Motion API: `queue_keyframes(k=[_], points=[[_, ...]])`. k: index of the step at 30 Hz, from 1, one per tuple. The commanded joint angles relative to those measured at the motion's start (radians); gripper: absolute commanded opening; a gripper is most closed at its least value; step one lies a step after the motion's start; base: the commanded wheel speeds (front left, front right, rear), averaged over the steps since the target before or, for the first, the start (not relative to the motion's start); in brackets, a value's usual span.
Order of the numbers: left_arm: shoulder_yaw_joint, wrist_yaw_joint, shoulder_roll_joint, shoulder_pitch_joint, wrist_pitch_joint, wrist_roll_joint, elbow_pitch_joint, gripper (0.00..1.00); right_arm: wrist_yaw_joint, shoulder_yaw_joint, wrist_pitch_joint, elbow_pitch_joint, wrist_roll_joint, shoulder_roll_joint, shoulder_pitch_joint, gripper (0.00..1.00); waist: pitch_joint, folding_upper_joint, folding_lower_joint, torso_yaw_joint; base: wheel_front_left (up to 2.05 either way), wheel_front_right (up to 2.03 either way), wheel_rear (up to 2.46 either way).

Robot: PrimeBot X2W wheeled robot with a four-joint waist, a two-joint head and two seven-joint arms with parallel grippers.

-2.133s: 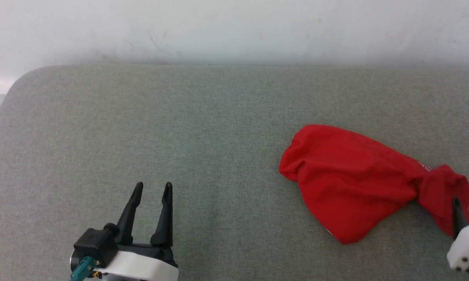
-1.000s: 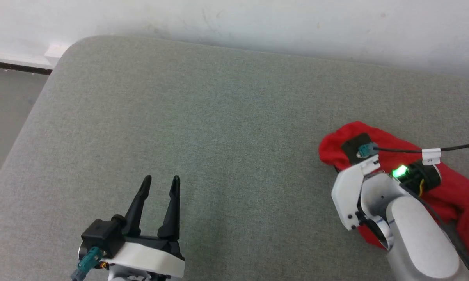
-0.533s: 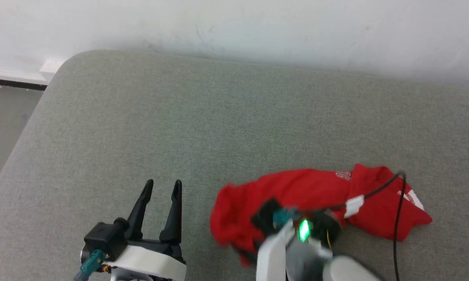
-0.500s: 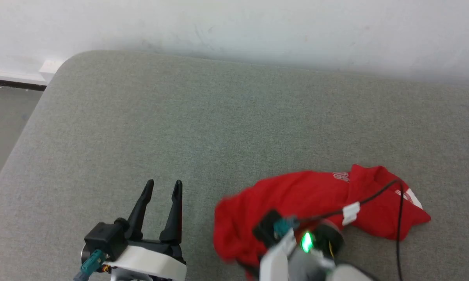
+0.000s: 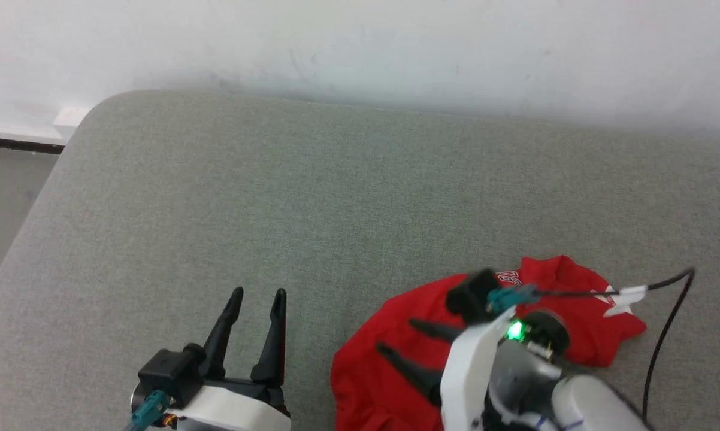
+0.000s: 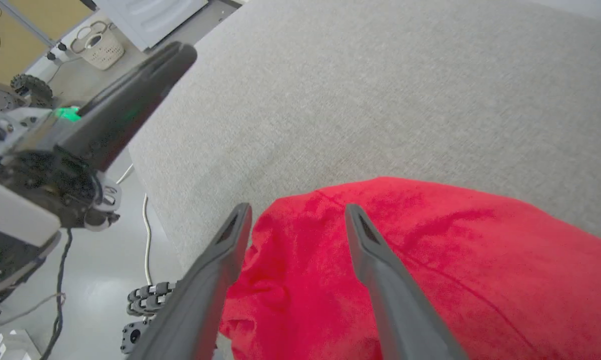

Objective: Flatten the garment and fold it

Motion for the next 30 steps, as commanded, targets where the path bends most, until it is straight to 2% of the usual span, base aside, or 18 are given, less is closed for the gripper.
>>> queue_keyframes(k=[1,5,9,13,22,23,24,25,30], points=[[-0.003,-0.004,-0.002,0.006,-0.005,0.003,0.0,1.0,-0.001,-0.023,-0.009,-0.007,0.001,0.008,-0.025,1.0,0.002,-0.0002,0.0001,0.001,0.0,0.0,0.0],[-0.006,-0.004,-0.002,-0.004,-0.005,0.002,-0.006,1.0,-0.001,-0.128,-0.017,0.016,-0.086,0.019,-0.091,1.0,0.019,-0.0002,0.0001,0.009,0.0,0.0,0.0],[-0.012,-0.005,-0.002,-0.016,-0.005,-0.003,-0.006,1.0,-0.001,-0.174,0.011,0.117,-0.217,-0.027,-0.171,1.0,0.044,-0.0002,0.0001,0.025,0.0,0.0,0.0],[-0.023,-0.006,-0.002,-0.035,-0.005,-0.014,0.0,1.0,-0.001,-0.154,0.093,0.238,-0.253,-0.068,-0.225,1.0,0.066,-0.0002,0.0001,0.051,0.0,0.0,0.0],[-0.021,-0.006,-0.002,-0.046,-0.005,-0.027,0.01,1.0,-0.001,-0.049,0.253,0.403,-0.207,-0.122,-0.285,1.0,0.079,-0.0002,0.0001,0.089,0.0,0.0,0.0],[-0.021,-0.006,-0.002,-0.046,-0.005,-0.027,0.01,1.0,-0.001,-0.04,0.275,0.414,-0.194,-0.123,-0.285,0.64,0.078,-0.0002,0.0001,0.091,0.0,0.0,0.0],[-0.02,-0.006,-0.002,-0.046,-0.005,-0.028,0.01,1.0,-0.001,-0.039,0.289,0.42,-0.184,-0.122,-0.285,0.16,0.077,-0.0002,0.0001,0.092,0.0,0.0,0.0],[-0.019,-0.006,-0.002,-0.046,-0.005,-0.029,0.01,1.0,-0.001,-0.04,0.294,0.422,-0.179,-0.122,-0.288,0.0,0.076,-0.0002,0.0001,0.093,0.0,0.0,0.0],[-0.013,-0.003,-0.002,-0.044,-0.005,-0.029,0.007,1.0,-0.001,-0.059,0.21,0.399,-0.205,-0.126,-0.336,0.0,0.07,-0.0002,0.0001,0.086,0.0,0.0,0.0]])
